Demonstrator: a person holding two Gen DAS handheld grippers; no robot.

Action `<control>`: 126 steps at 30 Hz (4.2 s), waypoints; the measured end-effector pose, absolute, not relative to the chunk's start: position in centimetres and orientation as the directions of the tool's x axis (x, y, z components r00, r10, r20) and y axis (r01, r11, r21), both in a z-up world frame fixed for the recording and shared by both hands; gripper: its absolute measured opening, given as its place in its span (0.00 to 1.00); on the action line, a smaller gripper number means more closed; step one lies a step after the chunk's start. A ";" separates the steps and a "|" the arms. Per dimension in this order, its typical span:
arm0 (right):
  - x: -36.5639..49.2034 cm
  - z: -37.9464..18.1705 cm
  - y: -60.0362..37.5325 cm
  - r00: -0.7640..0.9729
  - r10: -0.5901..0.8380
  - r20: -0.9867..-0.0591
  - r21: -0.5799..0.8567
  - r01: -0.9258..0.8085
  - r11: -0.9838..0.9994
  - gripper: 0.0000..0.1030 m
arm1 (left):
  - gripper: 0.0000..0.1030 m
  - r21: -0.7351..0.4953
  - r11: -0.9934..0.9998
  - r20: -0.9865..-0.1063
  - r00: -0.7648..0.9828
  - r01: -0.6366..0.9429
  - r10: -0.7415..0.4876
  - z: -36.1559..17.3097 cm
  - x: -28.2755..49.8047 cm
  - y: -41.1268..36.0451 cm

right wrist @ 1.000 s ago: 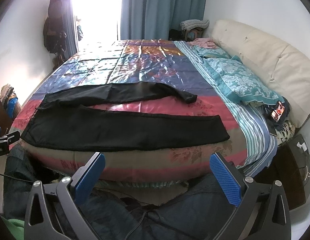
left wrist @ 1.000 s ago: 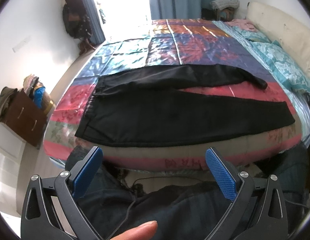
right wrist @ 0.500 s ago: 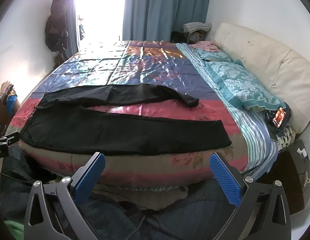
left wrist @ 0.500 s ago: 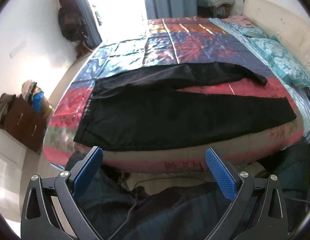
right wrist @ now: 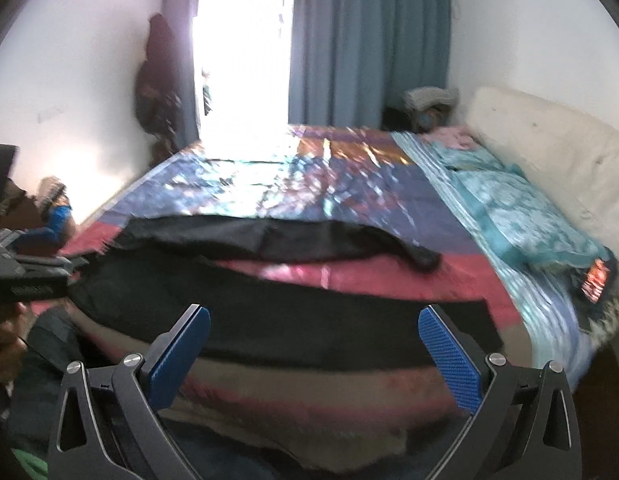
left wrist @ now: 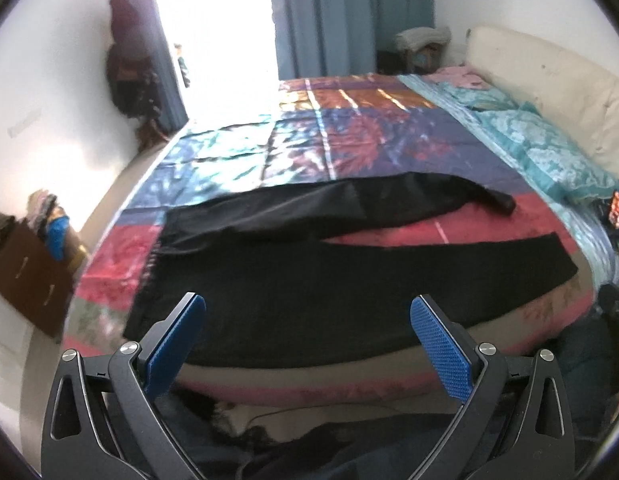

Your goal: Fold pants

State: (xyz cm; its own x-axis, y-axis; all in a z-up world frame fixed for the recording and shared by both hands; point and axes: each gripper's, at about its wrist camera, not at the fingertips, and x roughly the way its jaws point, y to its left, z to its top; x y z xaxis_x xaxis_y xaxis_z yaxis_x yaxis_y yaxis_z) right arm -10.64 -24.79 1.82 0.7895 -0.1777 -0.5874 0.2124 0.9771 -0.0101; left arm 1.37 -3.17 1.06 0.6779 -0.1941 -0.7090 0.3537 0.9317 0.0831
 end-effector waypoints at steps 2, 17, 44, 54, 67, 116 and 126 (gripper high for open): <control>-9.0 1.2 -24.5 0.793 -0.128 -0.596 0.031 0.181 0.983 1.00 | 1.00 0.067 0.922 -0.724 0.655 0.381 -0.218 0.4 2.3 -4.2; -0.7 -6.1 -31.3 0.764 -0.025 -0.645 0.201 0.200 0.959 0.98 | 1.00 0.010 0.944 -0.740 0.637 0.331 -0.216 -0.9 8.7 -7.0; 21.2 -8.6 -66.7 0.679 0.086 -0.729 0.442 0.371 0.817 0.04 | 0.99 0.076 0.952 -0.888 0.454 0.297 -0.070 -9.8 13.0 -9.0; 23.6 -13.5 -73.5 0.555 -0.194 -0.809 0.173 0.541 0.823 0.74 | 0.99 0.067 0.962 -0.893 0.446 0.264 -0.060 -10.4 14.4 -8.8; 26.6 -23.2 -71.2 0.452 -0.050 -0.891 0.206 0.499 0.842 0.12 | 0.99 0.116 0.961 -0.911 0.412 0.251 0.003 -12.1 15.3 -9.4; 15.9 -16.1 -48.2 0.585 -0.009 -0.811 0.135 0.203 0.970 0.75 | 0.99 0.093 0.943 -0.911 0.409 0.318 -0.047 -18.2 22.1 -6.5; 7.0 -21.6 -46.7 0.452 -0.073 -0.889 0.073 0.298 0.952 0.75 | 1.00 0.205 0.911 -0.903 0.428 0.357 0.036 -20.8 17.9 -4.4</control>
